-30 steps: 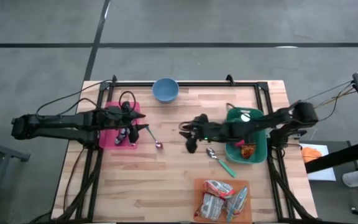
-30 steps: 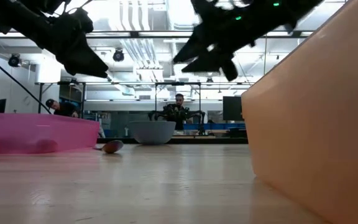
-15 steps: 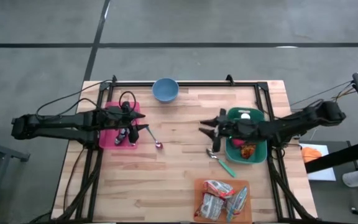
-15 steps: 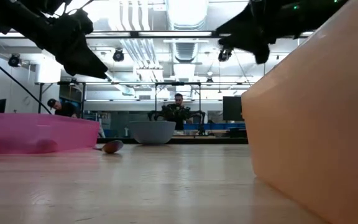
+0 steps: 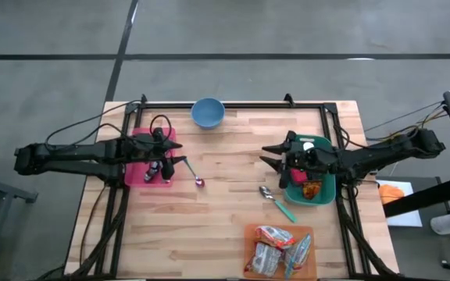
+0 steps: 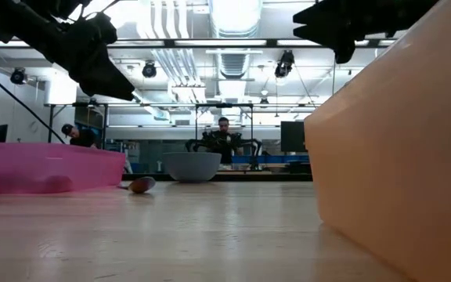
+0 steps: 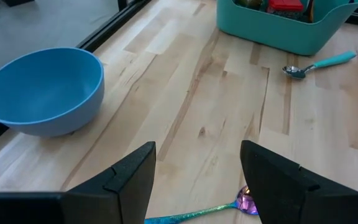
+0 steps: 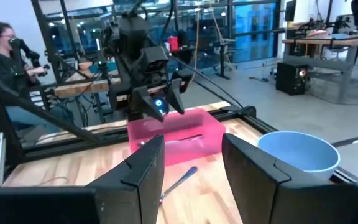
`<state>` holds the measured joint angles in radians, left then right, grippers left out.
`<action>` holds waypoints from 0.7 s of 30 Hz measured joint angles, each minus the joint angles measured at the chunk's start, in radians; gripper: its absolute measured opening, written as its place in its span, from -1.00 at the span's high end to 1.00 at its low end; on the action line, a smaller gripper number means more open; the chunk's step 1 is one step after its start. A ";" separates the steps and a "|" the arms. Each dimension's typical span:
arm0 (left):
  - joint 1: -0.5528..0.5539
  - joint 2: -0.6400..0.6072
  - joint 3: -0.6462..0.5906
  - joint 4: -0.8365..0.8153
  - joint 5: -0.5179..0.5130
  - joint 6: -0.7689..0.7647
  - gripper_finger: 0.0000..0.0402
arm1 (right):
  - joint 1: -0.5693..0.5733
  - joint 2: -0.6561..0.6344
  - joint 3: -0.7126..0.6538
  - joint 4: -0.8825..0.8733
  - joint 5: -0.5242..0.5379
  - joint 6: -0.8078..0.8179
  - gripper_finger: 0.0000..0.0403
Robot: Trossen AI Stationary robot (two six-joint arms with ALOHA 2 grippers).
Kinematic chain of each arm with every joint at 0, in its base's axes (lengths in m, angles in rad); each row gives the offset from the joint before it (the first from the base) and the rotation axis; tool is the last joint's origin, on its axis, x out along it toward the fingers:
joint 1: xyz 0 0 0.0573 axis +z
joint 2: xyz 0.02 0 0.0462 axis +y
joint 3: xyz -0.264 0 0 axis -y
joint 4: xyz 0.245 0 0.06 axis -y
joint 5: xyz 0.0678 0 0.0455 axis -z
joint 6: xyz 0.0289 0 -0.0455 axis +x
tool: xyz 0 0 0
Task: Pick & Place Food Item
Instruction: Put the purple spoon into the pink bin
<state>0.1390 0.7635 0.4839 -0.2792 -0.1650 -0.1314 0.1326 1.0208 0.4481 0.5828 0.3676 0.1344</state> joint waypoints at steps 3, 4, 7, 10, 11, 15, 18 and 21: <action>0.000 0.000 0.000 -0.013 0.000 0.000 -0.18 | 0.001 0.000 0.000 -0.003 -0.001 0.000 0.22; 0.000 0.000 0.000 -0.014 0.000 0.000 -0.18 | 0.001 0.003 0.001 -0.003 -0.001 0.000 0.22; 0.000 0.000 0.000 -0.014 0.000 0.000 -0.18 | 0.000 0.014 0.002 -0.001 0.000 0.001 0.22; 0.000 0.000 0.000 -0.014 0.000 0.000 -0.18 | 0.001 0.029 0.002 -0.003 -0.001 0.001 0.22; 0.000 0.000 0.000 -0.014 0.000 0.000 -0.18 | 0.001 0.033 0.002 -0.003 -0.001 0.001 0.22; 0.000 0.000 0.000 -0.014 0.000 0.000 -0.18 | 0.000 0.053 0.002 -0.002 -0.001 0.003 0.22; 0.000 0.000 0.000 -0.014 0.000 0.000 -0.18 | 0.000 0.065 0.002 -0.004 -0.001 0.004 0.22; 0.000 0.000 0.000 -0.013 0.000 0.000 -0.18 | 0.000 0.081 0.002 -0.003 -0.001 0.004 0.22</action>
<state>0.1390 0.7635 0.4839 -0.2924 -0.1650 -0.1318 0.1329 1.1013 0.4503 0.5796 0.3668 0.1383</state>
